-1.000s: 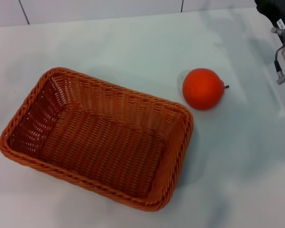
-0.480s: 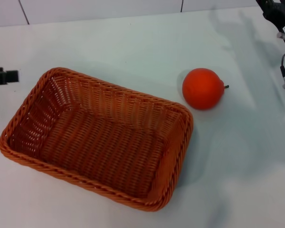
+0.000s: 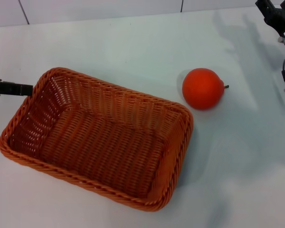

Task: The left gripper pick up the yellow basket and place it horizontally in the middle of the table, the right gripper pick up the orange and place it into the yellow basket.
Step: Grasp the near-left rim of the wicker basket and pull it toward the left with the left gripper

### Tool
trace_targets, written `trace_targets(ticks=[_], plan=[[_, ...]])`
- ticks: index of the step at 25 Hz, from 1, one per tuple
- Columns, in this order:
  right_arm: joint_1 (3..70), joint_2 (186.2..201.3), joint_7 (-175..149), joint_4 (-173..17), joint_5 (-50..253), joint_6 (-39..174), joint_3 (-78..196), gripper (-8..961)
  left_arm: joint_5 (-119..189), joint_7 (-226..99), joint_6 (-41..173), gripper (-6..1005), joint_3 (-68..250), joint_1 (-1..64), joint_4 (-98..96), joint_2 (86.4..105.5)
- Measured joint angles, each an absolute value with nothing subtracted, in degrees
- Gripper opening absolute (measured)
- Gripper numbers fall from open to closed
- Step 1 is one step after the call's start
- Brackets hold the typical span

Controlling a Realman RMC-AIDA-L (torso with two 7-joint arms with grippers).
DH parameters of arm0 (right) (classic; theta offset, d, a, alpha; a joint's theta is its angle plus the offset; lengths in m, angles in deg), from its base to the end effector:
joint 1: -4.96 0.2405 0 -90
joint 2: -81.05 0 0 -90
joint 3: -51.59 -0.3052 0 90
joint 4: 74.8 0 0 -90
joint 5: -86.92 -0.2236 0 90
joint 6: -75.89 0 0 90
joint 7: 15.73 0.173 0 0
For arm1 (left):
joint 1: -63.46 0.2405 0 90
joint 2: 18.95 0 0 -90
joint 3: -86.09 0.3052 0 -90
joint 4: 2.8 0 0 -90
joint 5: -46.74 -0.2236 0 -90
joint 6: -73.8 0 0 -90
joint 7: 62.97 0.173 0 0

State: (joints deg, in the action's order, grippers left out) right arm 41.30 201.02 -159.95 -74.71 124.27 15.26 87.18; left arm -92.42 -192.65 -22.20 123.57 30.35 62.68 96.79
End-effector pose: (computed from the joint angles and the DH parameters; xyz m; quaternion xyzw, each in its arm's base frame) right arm 0.3607 0.4440 -0.0282 -0.3958 -0.5963 -0.5627 0.4136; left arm -0.3045 0.4018 0.0529 -0.8625 -0.4682 -0.0560 0.1839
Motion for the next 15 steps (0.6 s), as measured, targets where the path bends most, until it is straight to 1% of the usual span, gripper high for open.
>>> trace_targets(ticks=[10,15], plan=[[41.07,200.93,-159.95,-74.72,124.27,15.67,87.19,877,-94.68,-197.53,-23.45,667,126.43,29.65,62.72,96.92],[41.08,200.92,-159.95,-74.72,124.28,16.56,87.19,876,-98.91,-199.07,-22.46,665,127.69,28.81,62.95,98.0]])
